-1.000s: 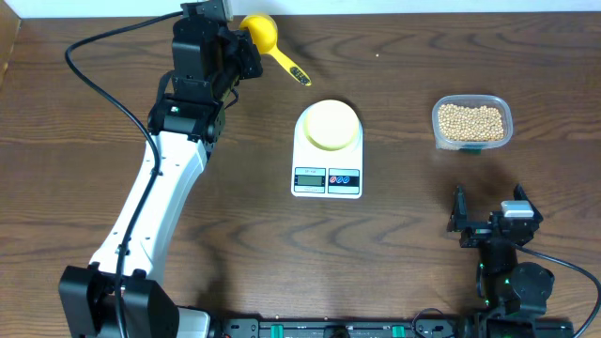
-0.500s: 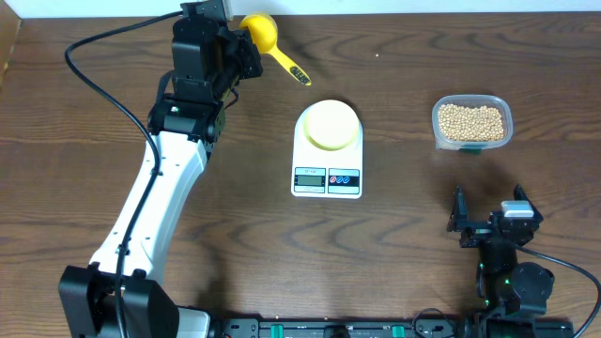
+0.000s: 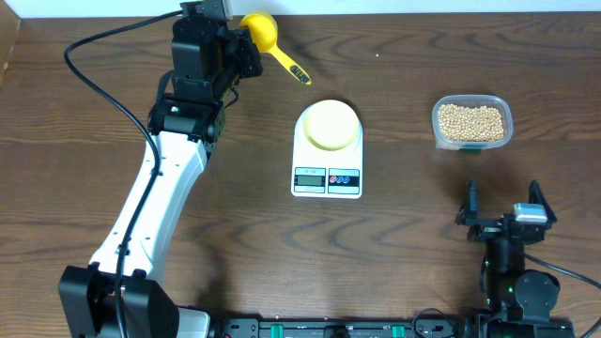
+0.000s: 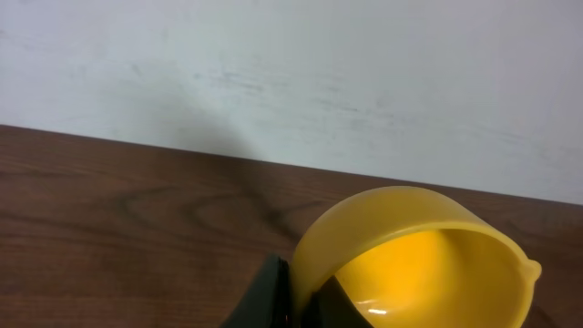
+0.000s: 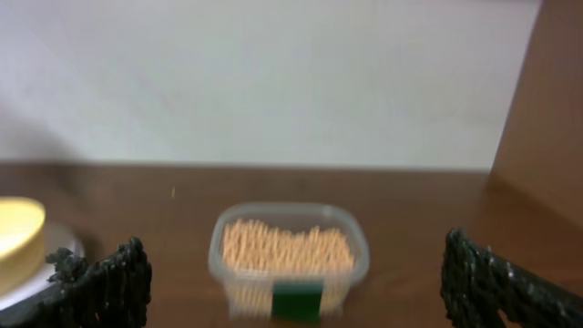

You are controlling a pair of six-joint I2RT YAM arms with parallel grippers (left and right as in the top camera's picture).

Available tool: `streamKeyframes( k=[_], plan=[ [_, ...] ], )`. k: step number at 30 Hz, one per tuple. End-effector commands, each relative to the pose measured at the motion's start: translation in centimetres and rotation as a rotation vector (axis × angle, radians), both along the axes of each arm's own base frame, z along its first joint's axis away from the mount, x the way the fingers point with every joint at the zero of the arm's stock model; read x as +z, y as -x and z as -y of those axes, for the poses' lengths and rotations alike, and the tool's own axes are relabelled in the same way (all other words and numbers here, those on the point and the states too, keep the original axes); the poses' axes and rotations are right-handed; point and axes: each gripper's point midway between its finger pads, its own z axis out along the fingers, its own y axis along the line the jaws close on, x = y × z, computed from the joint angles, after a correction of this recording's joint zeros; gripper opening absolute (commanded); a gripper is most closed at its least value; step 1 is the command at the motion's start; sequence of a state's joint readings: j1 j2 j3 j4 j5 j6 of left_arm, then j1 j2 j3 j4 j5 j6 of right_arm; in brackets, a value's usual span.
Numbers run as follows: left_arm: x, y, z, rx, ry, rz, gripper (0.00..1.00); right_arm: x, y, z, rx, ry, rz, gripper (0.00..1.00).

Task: Scoop item into bowl and weigh 50g on scale
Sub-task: 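Raise the right arm and swing the right gripper toward the scoop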

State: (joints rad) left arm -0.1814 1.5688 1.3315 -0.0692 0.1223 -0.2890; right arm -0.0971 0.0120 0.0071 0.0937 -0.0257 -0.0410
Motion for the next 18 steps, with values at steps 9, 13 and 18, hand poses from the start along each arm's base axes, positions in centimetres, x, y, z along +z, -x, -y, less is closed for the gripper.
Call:
streamKeyframes(
  k=[9,13,18],
  plan=[
    [1.8,-0.2,0.0,0.002,0.015,0.058,0.08,3.4,0.6,0.0,-0.005,0.024,0.11,0.99],
    [1.9,-0.2,0.0,0.002,0.016,0.063,0.08,5.0,0.7,0.0,-0.005,0.026,0.125,0.99],
    [1.9,-0.2,0.0,0.002,0.016,0.063,0.08,7.0,0.1,0.0,-0.002,0.062,0.097,0.99]
  ],
)
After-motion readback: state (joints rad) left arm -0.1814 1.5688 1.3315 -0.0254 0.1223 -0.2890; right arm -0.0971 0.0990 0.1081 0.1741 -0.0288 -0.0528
